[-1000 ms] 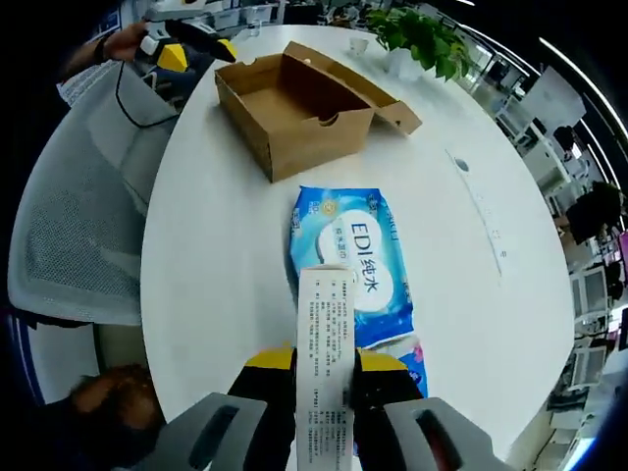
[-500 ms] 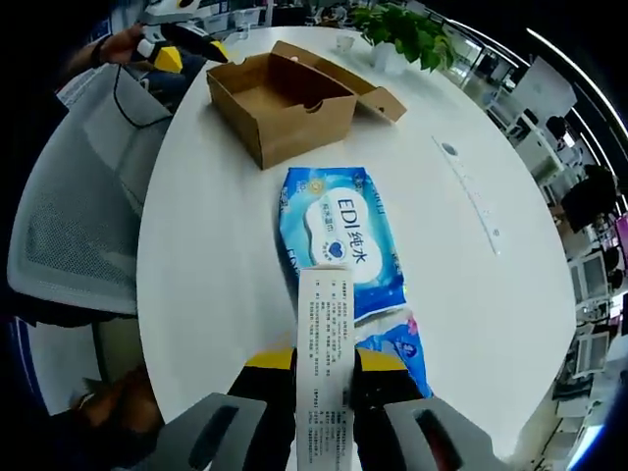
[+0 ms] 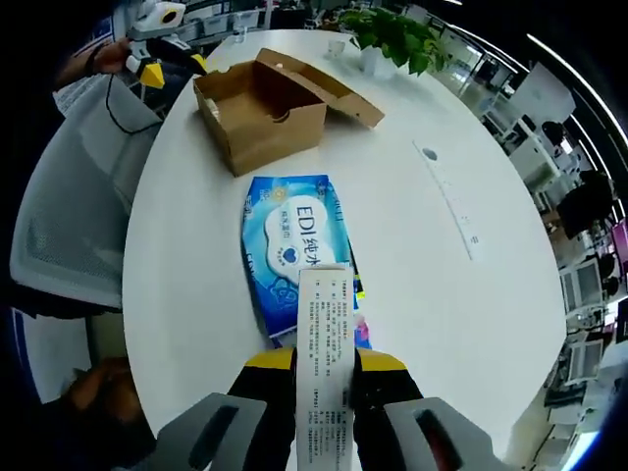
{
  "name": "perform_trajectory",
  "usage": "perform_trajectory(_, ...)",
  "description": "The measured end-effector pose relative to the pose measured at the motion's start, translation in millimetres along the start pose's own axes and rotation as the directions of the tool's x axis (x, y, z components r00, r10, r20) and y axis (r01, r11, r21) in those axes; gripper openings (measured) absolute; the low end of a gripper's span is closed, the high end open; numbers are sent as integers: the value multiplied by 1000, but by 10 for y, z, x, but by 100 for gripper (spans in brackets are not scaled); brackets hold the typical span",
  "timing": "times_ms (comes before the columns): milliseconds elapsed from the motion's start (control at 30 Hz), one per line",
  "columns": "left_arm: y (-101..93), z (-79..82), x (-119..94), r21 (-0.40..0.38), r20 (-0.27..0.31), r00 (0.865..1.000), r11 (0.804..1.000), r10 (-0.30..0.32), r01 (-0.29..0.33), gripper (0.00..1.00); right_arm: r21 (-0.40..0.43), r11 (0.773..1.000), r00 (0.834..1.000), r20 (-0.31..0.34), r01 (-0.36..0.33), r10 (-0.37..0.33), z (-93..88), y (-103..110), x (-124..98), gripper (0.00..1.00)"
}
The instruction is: Operate the shoe box by opening the lid, removing the specified soft item, and placing it in the target area until the item is outside and the box remains undamaged.
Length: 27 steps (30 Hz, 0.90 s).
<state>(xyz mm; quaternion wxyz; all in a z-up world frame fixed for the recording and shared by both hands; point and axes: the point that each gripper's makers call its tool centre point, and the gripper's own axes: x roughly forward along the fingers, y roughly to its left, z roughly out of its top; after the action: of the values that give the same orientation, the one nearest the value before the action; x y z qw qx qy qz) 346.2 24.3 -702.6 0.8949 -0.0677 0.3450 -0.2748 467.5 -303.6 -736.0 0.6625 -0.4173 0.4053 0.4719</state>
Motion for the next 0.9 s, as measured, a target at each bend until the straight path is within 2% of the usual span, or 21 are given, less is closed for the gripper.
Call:
perform_trajectory(267,83,11,-79,-12,4,1000,1000,24,-24,53,-32,999,1000,-12,13,-13,22,-258,34,17)
perform_trajectory(600,164,-28,-113,-29,0,999,998,49,-49,53,-60,998,1000,-16,22,-23,70,-541,179,17)
perform_trajectory(900,227,14,-146,-42,5,998,997,67,-67,53,-74,997,999,-29,13,-15,23,-610,373,17)
